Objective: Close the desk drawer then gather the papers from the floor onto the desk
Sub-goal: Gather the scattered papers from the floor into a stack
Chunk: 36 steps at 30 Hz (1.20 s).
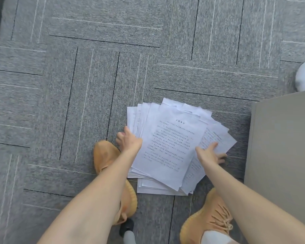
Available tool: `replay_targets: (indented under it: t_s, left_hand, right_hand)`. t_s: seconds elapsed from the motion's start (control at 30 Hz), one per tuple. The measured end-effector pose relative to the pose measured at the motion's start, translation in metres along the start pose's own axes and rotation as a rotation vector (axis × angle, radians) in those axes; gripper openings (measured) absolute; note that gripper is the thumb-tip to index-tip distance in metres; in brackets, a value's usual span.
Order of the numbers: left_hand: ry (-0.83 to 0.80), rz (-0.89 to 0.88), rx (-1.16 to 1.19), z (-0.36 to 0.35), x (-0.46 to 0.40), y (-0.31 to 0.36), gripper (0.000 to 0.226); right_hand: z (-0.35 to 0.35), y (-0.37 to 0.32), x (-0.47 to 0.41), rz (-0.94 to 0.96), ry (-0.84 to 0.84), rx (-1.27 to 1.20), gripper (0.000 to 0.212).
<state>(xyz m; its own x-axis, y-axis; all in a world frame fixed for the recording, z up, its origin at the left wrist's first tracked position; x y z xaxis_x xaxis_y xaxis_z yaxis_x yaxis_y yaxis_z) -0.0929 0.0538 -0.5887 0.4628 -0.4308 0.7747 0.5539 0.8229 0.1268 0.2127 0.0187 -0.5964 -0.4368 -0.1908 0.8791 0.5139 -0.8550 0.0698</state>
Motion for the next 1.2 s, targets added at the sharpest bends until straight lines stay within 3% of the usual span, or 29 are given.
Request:
replay_targets:
  t_s: [0.27, 0.4, 0.5, 0.6, 0.73, 0.87, 0.93, 1.07, 1.2]
  left_hand:
    - [-0.068, -0.191, -0.043, -0.018, 0.012, 0.002, 0.066]
    - [-0.074, -0.257, -0.054, -0.031, 0.030, 0.005, 0.062]
    - [0.059, -0.128, -0.029, -0.030, 0.032, -0.004, 0.067]
    - [0.025, 0.007, 0.050, -0.029, 0.028, -0.008, 0.070]
    - [-0.013, -0.001, 0.037, -0.033, 0.032, 0.000, 0.058]
    - [-0.103, -0.091, -0.014, -0.050, 0.040, 0.000, 0.061]
    - [-0.119, -0.100, 0.086, -0.052, 0.042, -0.004, 0.060]
    - [-0.035, -0.057, 0.102, -0.046, 0.047, -0.015, 0.062]
    - [-0.135, 0.057, 0.229, -0.053, 0.051, -0.021, 0.052]
  right_hand:
    - [-0.008, -0.012, 0.005, 0.267, 0.031, 0.172, 0.078]
    - [-0.012, -0.020, 0.013, 0.393, 0.016, 0.100, 0.077]
    - [-0.011, -0.011, 0.017, 0.346, 0.096, 0.009, 0.078]
    - [-0.019, -0.003, 0.017, 0.316, 0.068, 0.058, 0.086]
    - [-0.030, 0.001, 0.019, 0.414, 0.037, 0.103, 0.092]
    - [-0.039, 0.002, 0.029, 0.504, -0.004, 0.081, 0.088]
    - [-0.040, 0.003, 0.032, 0.493, 0.004, 0.009, 0.086]
    - [-0.032, 0.012, 0.034, 0.404, 0.199, -0.174, 0.074]
    - [-0.039, 0.018, 0.028, 0.288, 0.152, -0.153, 0.066]
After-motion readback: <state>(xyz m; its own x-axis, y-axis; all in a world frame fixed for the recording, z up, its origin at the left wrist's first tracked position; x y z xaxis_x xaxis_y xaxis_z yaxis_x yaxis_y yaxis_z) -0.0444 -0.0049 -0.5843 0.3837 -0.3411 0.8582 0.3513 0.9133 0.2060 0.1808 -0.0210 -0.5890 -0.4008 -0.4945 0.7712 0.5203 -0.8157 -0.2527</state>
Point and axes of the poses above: each hand's wrist, its own x-axis away from the middle knuckle, its own z-axis out of the back of the hand, y = z × x, the point moved 5 cm from there along -x, towards the middle knuckle, and after that the axes turned 6 degrees about -y, right-handed, at the moved point
